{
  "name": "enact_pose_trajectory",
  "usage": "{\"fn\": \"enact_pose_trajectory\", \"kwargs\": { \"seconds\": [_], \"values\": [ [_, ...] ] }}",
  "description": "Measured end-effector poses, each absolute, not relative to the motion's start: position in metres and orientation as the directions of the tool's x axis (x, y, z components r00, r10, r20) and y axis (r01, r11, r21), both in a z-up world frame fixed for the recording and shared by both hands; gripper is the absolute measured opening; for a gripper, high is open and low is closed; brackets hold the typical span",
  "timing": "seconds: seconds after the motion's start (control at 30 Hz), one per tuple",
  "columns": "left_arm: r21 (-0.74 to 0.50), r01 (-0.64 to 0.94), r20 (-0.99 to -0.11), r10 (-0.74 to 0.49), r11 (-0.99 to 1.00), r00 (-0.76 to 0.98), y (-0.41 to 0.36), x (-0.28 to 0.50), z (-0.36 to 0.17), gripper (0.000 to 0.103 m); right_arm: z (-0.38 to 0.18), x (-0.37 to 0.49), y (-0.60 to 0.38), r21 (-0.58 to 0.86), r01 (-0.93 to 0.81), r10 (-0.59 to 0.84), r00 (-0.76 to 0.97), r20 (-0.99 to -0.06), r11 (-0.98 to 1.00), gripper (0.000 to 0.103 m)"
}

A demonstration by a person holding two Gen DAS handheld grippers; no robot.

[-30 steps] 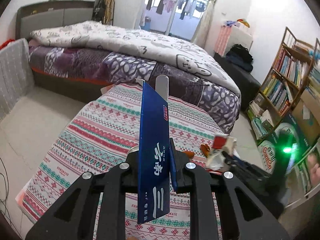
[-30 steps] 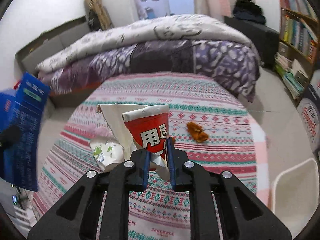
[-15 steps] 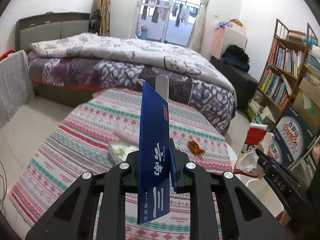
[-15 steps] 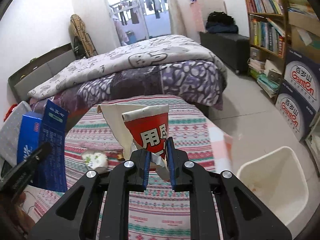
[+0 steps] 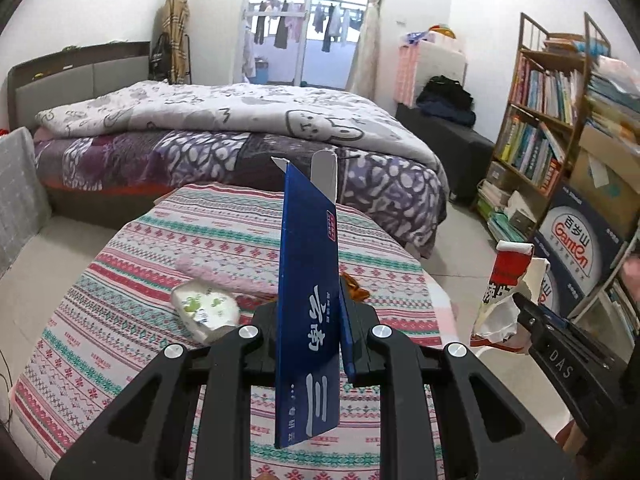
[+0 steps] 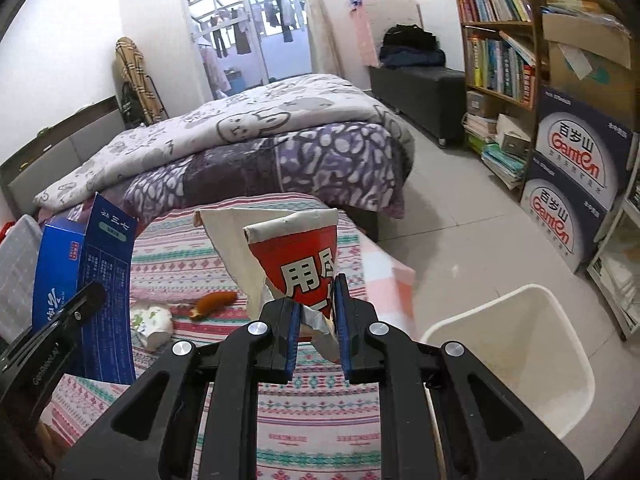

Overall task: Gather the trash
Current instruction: 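Carry the red-and-white cup over the bin and open the right tool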

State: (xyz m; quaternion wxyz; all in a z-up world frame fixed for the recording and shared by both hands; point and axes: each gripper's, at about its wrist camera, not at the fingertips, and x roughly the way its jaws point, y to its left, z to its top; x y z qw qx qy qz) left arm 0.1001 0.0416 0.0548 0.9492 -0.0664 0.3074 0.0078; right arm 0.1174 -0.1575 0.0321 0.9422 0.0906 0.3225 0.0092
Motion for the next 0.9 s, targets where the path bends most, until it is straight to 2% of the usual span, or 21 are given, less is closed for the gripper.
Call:
{"fn": "enact_pose_trajectory", "kwargs": {
  "seconds": [0.5,0.9],
  "values": [
    [-0.087,0.037,-0.592,-0.082,0.995,0.802,-0.010,0.102,0.049,0.020,0.033,0.108,-0.213,0.196,0.147,0.007,0.784,-0.621,0.969,0.016],
    [-0.058,0.139,-0.604,-0.146,0.989,0.784,-0.061,0.100,0.039,0.020,0.024,0.103,-0.276,0.207,0.290,-0.078,0.734,-0.675,0.935,0.016]
  ]
}}
